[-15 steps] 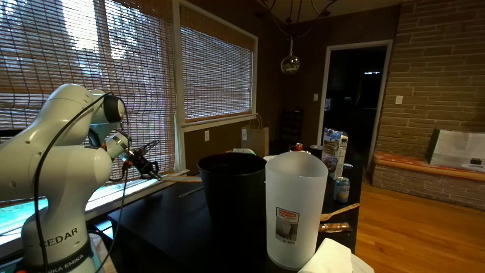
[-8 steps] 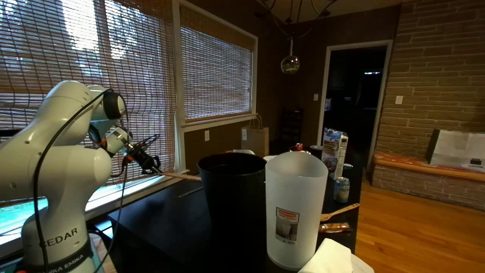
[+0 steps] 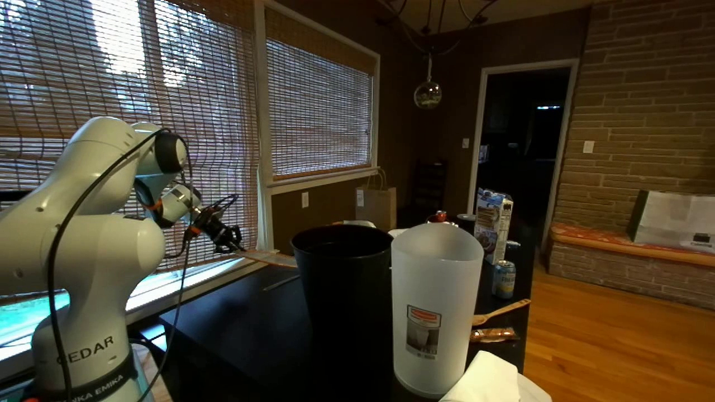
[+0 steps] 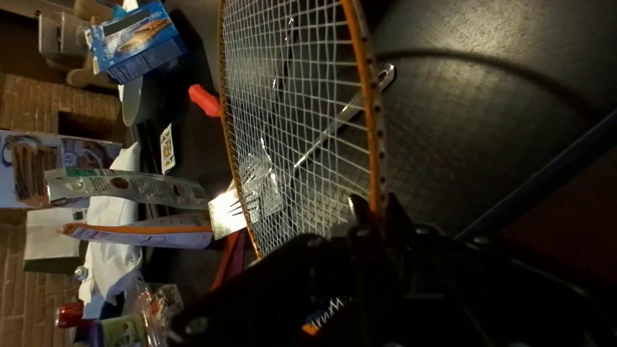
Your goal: Put the racket in the black bin.
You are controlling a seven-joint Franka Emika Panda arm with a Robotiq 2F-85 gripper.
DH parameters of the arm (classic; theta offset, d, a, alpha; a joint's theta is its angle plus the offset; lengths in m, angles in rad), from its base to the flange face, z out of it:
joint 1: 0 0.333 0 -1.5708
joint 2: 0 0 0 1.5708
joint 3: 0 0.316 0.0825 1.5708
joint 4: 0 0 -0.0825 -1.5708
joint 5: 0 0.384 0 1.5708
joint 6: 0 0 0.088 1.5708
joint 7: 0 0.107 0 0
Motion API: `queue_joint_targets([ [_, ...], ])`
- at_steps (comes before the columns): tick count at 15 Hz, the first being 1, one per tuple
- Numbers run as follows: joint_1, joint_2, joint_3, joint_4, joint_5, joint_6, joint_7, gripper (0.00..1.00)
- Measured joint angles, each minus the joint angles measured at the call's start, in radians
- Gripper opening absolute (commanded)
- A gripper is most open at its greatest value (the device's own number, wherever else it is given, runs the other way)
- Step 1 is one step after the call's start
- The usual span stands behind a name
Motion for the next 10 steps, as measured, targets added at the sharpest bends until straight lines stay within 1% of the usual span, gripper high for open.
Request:
queue_joint_targets([
  [10,-0.028,-0.094,0.001,0.016,0.0,-0.029,0.044,0.02],
])
